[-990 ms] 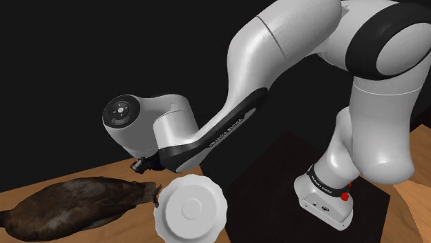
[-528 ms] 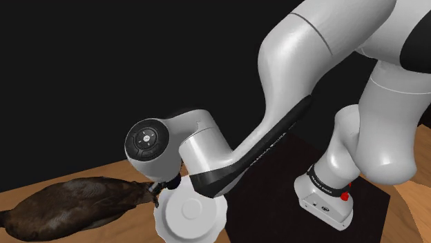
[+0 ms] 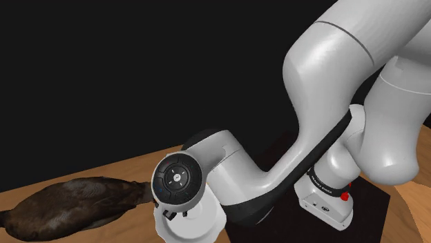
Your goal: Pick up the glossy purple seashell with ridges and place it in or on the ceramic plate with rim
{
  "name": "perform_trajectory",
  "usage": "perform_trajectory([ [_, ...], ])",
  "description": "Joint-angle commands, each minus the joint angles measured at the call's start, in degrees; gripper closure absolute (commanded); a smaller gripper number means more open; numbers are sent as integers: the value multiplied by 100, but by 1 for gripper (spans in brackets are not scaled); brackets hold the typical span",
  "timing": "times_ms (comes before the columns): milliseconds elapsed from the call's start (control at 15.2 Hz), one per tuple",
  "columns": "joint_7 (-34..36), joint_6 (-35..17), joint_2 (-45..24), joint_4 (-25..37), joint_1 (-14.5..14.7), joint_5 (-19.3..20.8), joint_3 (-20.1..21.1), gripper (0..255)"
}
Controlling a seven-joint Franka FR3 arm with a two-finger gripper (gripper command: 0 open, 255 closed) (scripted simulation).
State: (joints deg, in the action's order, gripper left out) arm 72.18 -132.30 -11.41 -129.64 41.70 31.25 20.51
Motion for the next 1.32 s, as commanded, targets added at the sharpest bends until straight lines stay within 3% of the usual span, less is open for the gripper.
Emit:
perform_trajectory([
  [0,117,-106,-80,-57,19,96,-20,255],
  [660,716,-604,-806,-7,156,748,-255,255],
  [1188,716,-604,-806,-7,156,748,-255,255],
  [1254,714,-611,-803,-15,152,752,-258,0],
])
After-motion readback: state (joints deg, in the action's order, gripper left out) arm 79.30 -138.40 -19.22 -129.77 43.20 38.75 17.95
